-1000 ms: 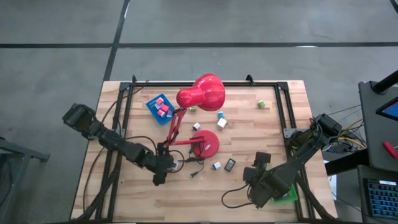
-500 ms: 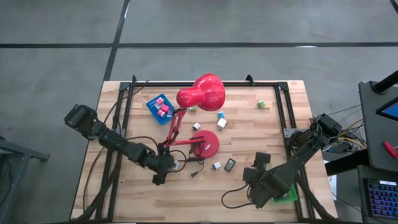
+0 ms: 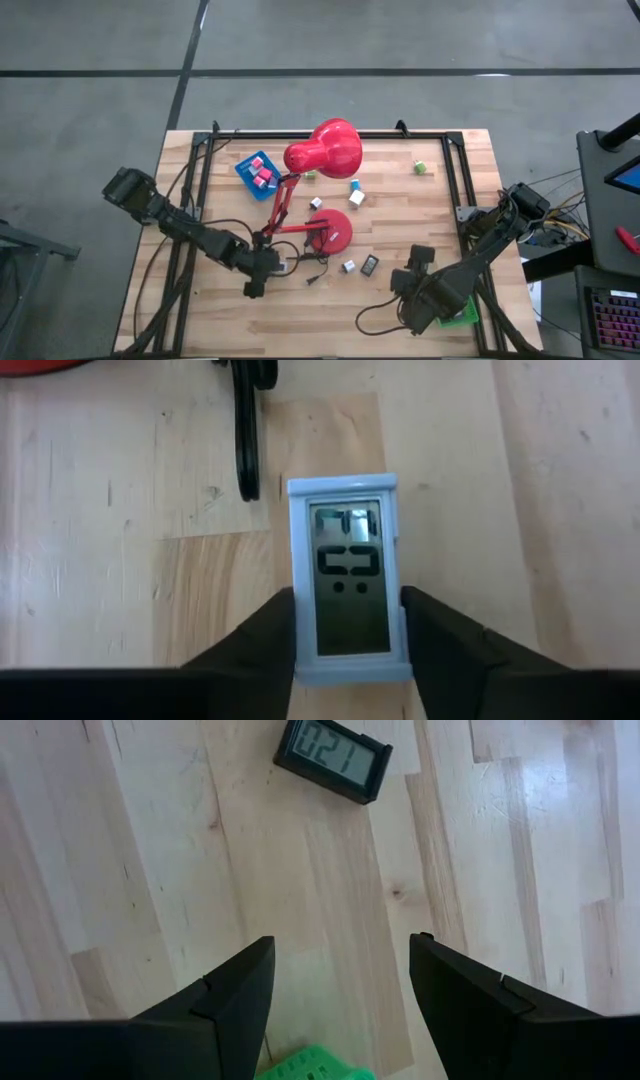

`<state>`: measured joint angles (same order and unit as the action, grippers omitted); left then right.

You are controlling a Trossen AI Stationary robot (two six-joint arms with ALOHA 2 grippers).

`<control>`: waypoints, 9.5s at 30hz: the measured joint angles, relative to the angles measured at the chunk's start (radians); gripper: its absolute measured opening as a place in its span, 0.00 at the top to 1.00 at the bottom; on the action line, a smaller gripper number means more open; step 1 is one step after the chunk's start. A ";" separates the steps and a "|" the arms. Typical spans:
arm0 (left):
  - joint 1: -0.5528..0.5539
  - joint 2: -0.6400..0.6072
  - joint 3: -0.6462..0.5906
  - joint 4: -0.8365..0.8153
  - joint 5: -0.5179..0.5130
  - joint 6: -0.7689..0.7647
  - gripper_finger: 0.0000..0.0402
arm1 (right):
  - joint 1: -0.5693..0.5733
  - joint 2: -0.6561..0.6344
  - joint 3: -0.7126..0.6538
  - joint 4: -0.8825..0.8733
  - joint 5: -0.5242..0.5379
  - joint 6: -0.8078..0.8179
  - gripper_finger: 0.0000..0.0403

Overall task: Pick & Place Office items
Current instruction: Put the white digital clock into the green bin

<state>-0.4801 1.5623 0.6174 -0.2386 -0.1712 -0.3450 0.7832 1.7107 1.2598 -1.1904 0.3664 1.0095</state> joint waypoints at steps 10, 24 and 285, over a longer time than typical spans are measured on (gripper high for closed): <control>-0.004 0.000 -0.002 0.002 0.000 -0.004 0.64 | 0.000 0.000 0.000 0.002 0.000 0.000 0.44; -0.073 0.003 0.003 0.051 -0.053 -0.012 0.64 | 0.000 0.000 0.000 0.021 0.000 0.000 0.44; -0.237 -0.538 -0.357 0.896 -0.331 0.532 0.48 | 0.246 0.139 0.195 -0.366 -0.411 0.622 0.86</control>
<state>-0.7166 1.0245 0.2604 0.6575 -0.5022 0.1867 1.0293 1.8493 1.4547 -1.5564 -0.0445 1.6318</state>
